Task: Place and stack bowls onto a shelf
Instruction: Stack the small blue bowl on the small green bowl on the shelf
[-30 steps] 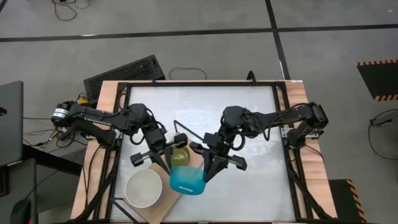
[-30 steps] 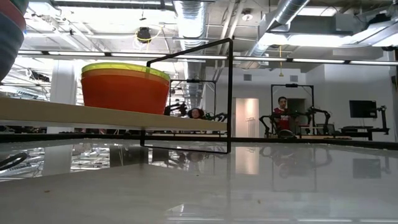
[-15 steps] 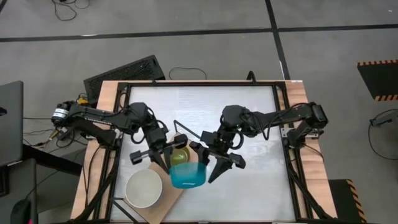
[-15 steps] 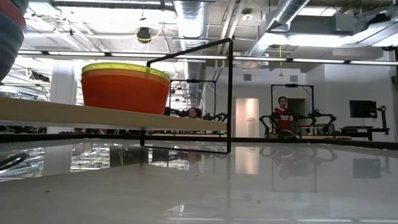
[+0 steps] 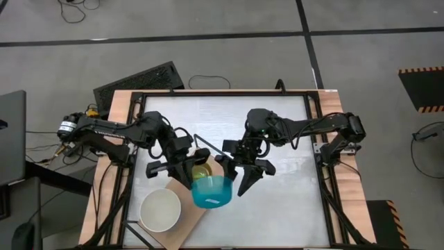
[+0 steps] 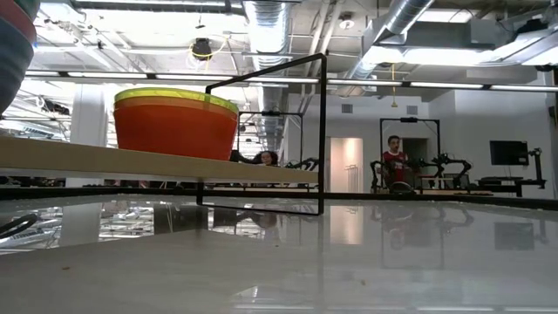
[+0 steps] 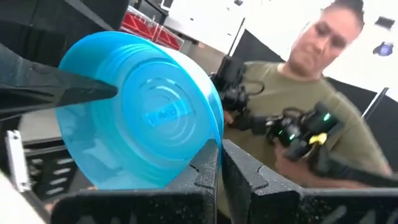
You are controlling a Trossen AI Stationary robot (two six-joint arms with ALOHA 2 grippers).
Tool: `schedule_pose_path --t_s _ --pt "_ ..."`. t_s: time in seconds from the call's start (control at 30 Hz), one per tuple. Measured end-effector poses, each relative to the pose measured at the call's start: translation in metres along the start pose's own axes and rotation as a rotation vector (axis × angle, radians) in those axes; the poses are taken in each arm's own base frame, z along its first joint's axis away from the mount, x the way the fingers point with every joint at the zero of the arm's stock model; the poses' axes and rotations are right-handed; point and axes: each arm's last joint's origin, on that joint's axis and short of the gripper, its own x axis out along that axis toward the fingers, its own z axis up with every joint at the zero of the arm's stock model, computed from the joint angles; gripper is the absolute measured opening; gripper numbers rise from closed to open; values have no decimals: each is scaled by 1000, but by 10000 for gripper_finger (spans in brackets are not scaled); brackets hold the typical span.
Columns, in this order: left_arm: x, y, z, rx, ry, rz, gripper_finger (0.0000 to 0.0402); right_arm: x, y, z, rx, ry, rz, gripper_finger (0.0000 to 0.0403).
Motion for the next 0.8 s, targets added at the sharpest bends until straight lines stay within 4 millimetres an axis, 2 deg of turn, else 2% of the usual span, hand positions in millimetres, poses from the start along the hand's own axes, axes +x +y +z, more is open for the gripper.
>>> schedule_pose_path --t_s 0.13,0.27,0.5,0.63,0.8 --pt "0 -1 2 -120 -12 -9 0 0 -2 -3 41 31 1 271" --pt "0 -2 1 -218 21 -43 0 -7 -13 -12 198 95 -48 270" --pt "0 -4 0 -247 56 -71 0 -19 -24 -26 320 174 -103 270" --pt "-3 3 -8 -326 135 -50 0 -28 -32 -44 471 228 -231 270" --pt "-14 13 -28 -318 244 73 0 -32 -26 -72 581 364 -440 270"
